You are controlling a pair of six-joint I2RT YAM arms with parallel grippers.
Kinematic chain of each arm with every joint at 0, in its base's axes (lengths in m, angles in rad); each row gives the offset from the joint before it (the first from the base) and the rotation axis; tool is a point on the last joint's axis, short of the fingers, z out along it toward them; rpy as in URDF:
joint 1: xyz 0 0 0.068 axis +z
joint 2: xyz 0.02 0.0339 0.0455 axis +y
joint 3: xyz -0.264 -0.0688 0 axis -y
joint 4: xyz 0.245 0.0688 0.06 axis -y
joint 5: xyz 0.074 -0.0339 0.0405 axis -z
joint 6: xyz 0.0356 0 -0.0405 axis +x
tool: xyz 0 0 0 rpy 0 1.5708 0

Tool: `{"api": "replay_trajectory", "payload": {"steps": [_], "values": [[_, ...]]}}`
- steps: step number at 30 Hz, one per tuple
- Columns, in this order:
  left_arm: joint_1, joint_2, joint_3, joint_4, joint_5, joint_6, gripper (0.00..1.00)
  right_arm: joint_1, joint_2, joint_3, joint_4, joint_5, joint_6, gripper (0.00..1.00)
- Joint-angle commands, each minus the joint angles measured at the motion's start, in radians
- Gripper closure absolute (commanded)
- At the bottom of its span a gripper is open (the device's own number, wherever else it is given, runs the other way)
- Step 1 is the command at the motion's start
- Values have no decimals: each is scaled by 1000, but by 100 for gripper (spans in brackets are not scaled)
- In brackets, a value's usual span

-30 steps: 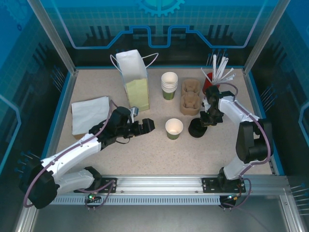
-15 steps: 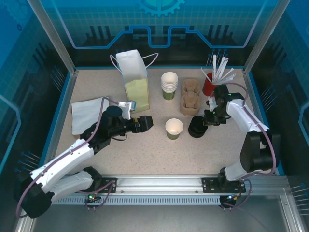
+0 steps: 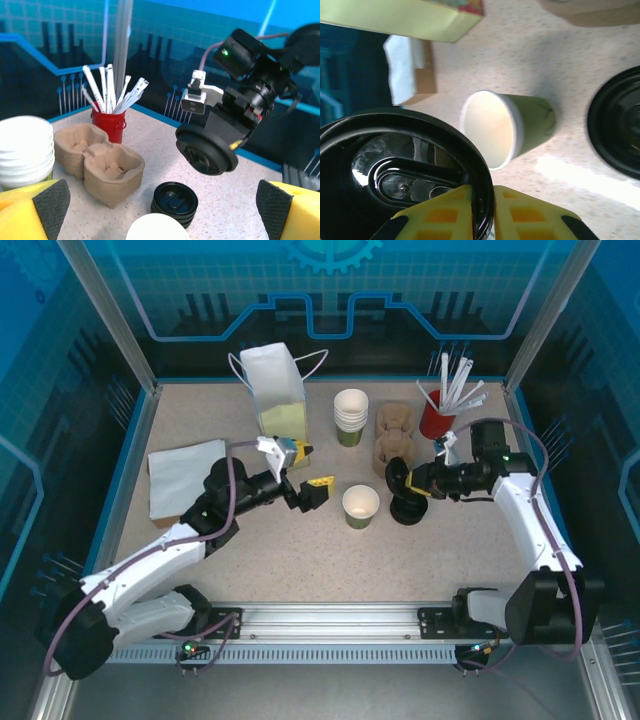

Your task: Pack the takeout coffee

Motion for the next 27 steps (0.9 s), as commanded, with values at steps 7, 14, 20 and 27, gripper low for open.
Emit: {"api": "replay_trajectory", "payload": {"steps": [7,14,20,27], "values": [[-8,192,170,169,319,212,1,15,-111,-5,121,-212,225,85],[-40,290,261,125,410,280,1,59,-106,25,141,-269,258,85],[-61,342,304,118,418,296,1,93,-108,46,139,-270,264,85],[-77,393,347,111,418,296,4,130,-108,52,145,-268,268,85]]}}
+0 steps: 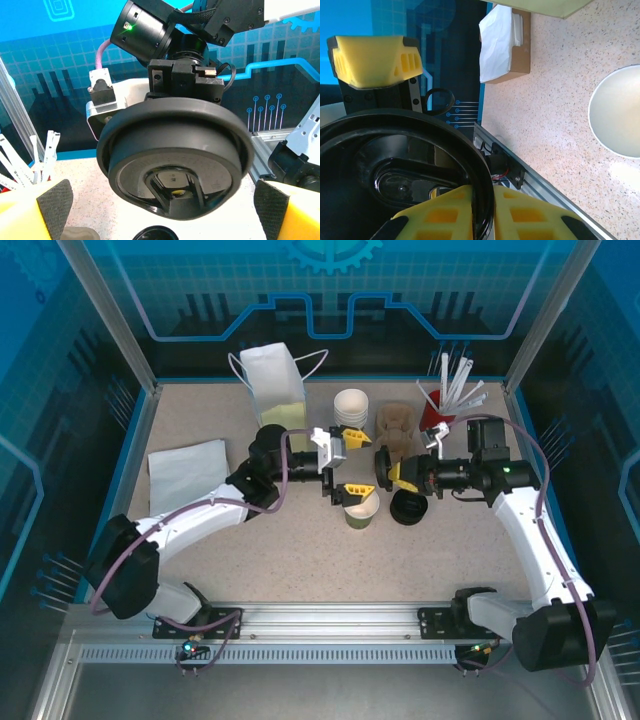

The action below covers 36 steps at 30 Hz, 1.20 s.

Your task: Pack the takeout coffee

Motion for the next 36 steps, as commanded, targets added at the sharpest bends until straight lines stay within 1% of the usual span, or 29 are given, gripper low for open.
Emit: {"api": "replay_trajectory", "payload": {"steps": [1,9,18,26,36], "values": [[-13,19,43,10,37,29,5,22,-1,35,8,-26,14,85],[-19,33,60,-14,38,33,11,42,2,36,22,-17,25,85],[-23,40,66,-42,36,49,10,68,5,41,32,-9,34,85],[-30,48,74,-41,38,54,13,86,17,44,27,2,31,84],[-34,53,93,-80,46,71,18,118,33,41,22,20,21,83]]}}
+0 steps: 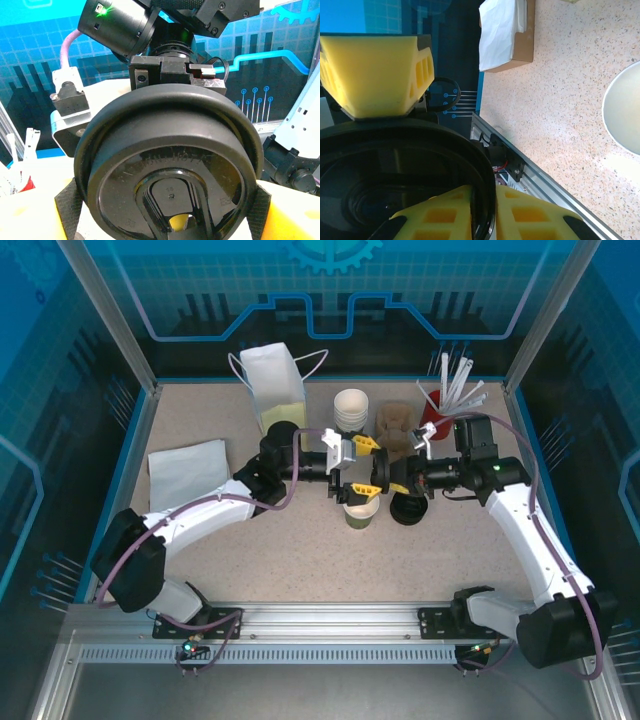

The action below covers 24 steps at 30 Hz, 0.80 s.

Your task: Pack the takeout coffee

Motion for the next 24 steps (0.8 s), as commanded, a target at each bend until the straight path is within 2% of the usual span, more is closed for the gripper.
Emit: {"api": "replay_trajectory", "payload": {"steps": [1,10,24], "values": [[-11,13,39,-7,16,41,18,33,8,27,-6,-13,-5,83],[-14,12,49,-46,14,61,20,39,11,33,-11,-5,-14,80],[-14,-13,42,-134,2,115,20,34,10,24,-46,36,-55,71]]}}
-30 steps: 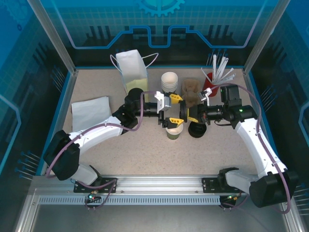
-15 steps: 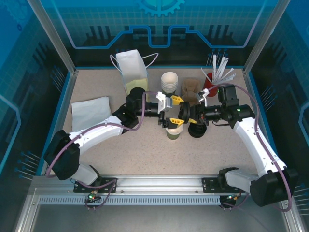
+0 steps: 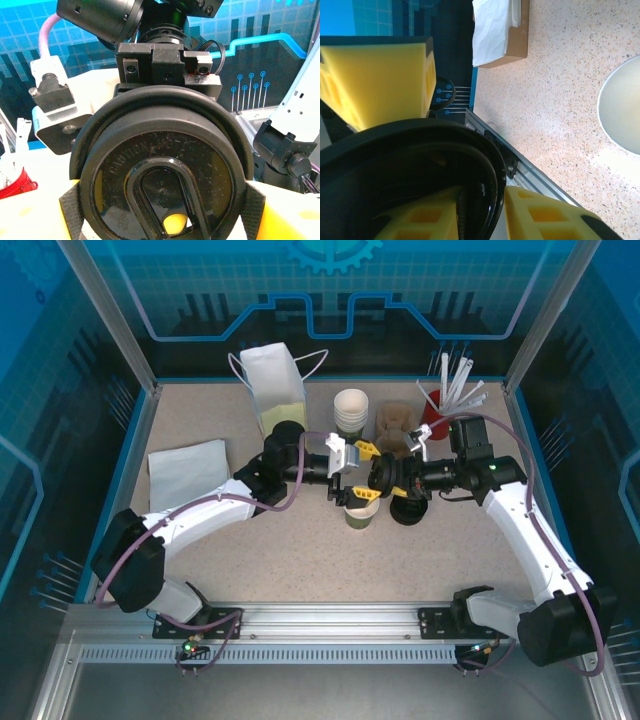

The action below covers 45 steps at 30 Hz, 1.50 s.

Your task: Pack the takeout coffee

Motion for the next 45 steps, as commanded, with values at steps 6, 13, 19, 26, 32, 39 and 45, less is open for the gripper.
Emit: {"api": "replay_trajectory", "payload": {"steps": [6,13,19,26,32,39,45], "values": [[-7,-42,19,-105,-21,84,20,-20,-18,16,-63,53,-56,67],[-7,-98,20,-328,-84,200,19,-93,-22,-18,-162,157,-146,64],[-7,-103,68,-607,-168,332,20,-160,-56,-43,-250,411,-238,59],[-20,-32,193,-923,-295,476,20,-199,-132,-132,-227,603,-302,45],[-44,49,287,-1063,-387,543,20,-256,-206,-190,-196,700,-354,23],[-73,172,428,-1181,-485,611,20,-311,-259,-247,-170,707,-403,0],[-94,293,582,-1300,-562,654,20,-332,-258,-256,-175,706,-414,0]]}}
